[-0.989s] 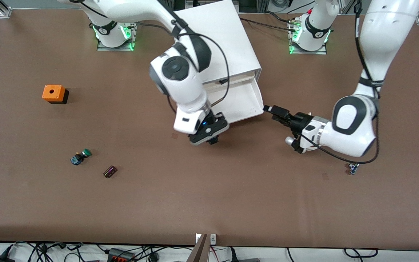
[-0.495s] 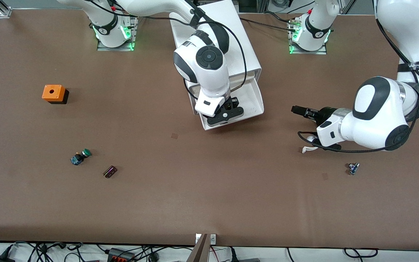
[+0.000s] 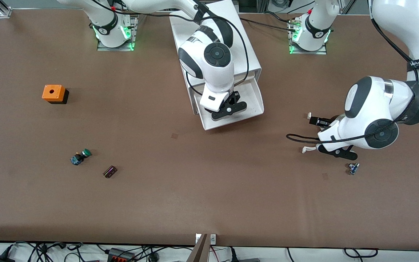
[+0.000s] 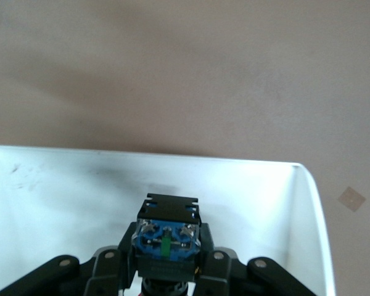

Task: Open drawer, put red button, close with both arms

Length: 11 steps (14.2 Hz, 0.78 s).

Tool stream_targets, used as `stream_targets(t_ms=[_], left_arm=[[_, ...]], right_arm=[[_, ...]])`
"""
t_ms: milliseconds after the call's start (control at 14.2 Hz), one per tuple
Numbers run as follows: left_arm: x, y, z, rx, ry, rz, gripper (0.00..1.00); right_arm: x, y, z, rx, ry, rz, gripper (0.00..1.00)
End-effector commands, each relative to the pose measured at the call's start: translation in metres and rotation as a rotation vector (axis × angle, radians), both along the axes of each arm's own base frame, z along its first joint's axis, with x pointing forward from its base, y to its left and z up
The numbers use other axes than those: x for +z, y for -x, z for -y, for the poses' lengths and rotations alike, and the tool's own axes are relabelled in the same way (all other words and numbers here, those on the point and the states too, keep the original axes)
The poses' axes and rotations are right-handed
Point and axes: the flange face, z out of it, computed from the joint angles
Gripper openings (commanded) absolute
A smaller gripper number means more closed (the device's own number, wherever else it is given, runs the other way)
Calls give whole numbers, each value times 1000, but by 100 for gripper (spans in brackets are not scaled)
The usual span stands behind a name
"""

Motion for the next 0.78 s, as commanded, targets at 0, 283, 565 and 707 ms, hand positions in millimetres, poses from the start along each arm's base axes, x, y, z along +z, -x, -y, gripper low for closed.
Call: stream_targets(t_ms=[0,283,565,707], left_arm=[[-15,-23,-8,21,-1,12,100],[-22,-33,-9,24,2,17,100],[-21,-33,-6,34,1,20,100],[-21,-33,-8,37,3,20,100]], right_arm=[[-4,15,-16,11,16,-8,0],[-22,18,-20,15,30,-20,0],[1,6,-19,1,-4,11,100],[28,-7,-15,-37,-36,46,100]])
